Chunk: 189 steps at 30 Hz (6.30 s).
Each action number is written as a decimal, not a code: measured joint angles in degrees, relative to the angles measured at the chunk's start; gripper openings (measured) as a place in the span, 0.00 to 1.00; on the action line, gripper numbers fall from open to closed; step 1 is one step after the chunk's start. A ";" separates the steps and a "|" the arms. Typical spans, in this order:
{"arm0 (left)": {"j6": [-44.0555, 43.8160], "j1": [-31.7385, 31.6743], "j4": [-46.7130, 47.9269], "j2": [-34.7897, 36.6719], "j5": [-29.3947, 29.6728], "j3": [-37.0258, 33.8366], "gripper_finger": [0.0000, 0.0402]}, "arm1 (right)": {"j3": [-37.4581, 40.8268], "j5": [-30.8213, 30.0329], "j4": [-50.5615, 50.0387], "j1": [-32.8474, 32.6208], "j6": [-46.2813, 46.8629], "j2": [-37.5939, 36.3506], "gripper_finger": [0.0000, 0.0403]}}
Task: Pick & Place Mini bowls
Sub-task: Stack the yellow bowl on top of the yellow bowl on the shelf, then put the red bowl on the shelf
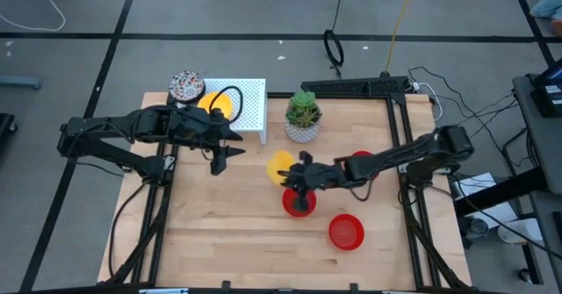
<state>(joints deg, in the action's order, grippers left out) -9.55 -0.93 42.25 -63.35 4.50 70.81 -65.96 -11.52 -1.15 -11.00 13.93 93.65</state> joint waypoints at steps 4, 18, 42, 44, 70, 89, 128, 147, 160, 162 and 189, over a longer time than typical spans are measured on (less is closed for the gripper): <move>-1.52 0.02 -0.01 0.00 -0.73 0.00 0.46 | -3.10 0.28 -0.06 0.49 -1.97 3.62 0.00; -1.83 0.02 -0.12 0.00 -1.58 0.00 0.46 | -4.94 -0.46 4.19 4.50 -2.66 14.62 0.00; -1.30 0.02 -0.12 0.00 -1.63 0.00 0.46 | -4.92 1.32 -3.62 7.56 -1.57 15.73 0.11; -1.22 0.02 -0.12 0.00 -1.63 0.00 0.46 | -4.92 1.34 -3.62 7.56 -1.57 15.73 0.17; 17.86 5.85 0.01 -18.78 -1.54 -0.09 0.46 | -0.74 5.09 -23.10 -1.96 0.92 -13.69 0.33; 30.68 3.30 -13.24 -41.07 -1.56 -0.07 0.46 | 27.39 -0.27 1.08 -6.10 9.45 -33.52 0.35; 31.85 3.86 -7.30 -10.23 20.14 -0.02 0.03 | 29.38 -0.43 3.74 -6.10 9.43 -36.63 0.33; 6.09 -8.45 21.10 -0.96 28.95 -0.02 0.04 | 29.27 -0.40 11.94 -6.05 -2.66 -36.03 0.33; 7.74 -14.19 20.99 -8.36 24.87 -0.02 0.06 | 29.27 -0.40 12.07 -6.05 -2.68 -36.02 0.33; 7.95 -14.53 21.00 -9.08 23.82 -0.02 0.06 | 29.27 -0.40 12.07 -6.05 -2.68 -36.02 0.33; 6.20 -14.37 20.14 -8.93 21.50 -0.02 0.48 | 29.33 -4.04 11.79 -5.85 3.04 -36.02 0.33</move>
<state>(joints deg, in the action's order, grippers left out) -3.35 -15.29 62.39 -72.28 26.00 70.78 -36.62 -15.56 10.64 -16.85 16.97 57.63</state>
